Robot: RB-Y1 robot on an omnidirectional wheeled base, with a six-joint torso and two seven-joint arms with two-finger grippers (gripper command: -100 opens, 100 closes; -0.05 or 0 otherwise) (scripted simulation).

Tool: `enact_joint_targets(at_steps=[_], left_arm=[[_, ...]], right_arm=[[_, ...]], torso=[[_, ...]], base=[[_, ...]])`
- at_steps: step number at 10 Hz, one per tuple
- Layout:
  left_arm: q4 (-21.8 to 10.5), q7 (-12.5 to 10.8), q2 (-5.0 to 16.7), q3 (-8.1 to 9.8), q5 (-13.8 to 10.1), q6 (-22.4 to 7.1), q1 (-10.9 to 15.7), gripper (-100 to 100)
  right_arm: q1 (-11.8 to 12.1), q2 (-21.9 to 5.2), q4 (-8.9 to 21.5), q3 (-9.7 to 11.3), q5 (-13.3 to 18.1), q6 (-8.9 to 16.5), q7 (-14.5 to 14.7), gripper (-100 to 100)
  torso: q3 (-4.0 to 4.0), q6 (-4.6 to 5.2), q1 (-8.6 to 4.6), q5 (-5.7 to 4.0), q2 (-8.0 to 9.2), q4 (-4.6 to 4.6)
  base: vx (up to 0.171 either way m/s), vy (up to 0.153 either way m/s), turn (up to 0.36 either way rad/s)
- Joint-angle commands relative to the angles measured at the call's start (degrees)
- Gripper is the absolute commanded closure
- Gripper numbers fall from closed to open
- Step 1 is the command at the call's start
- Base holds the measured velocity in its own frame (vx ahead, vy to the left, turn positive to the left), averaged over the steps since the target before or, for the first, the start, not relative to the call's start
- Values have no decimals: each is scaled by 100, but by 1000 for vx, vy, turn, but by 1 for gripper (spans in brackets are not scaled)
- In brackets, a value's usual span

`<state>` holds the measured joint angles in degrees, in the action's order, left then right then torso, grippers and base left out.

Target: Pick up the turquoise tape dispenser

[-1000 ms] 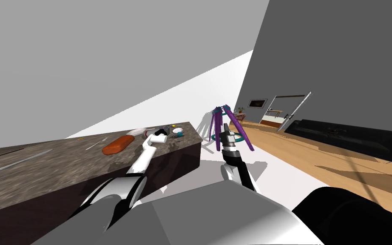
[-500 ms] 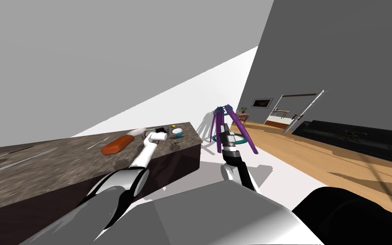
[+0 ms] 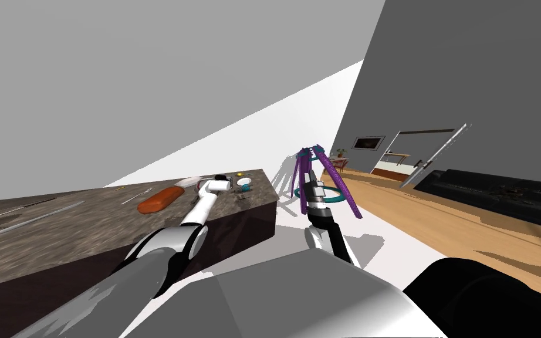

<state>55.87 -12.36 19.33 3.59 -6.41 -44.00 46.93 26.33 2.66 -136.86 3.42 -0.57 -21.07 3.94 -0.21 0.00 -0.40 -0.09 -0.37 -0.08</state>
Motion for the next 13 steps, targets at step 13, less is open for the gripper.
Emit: enact_joint_targets(at_steps=[13], left_arm=[[-2085,-318,56,551,-184,-1428,1171,-100]], right_arm=[[-1,0,0,0,0,0,0,0]], torso=[[-2,1,16,4,0,-3]], base=[[76,-81,60]])
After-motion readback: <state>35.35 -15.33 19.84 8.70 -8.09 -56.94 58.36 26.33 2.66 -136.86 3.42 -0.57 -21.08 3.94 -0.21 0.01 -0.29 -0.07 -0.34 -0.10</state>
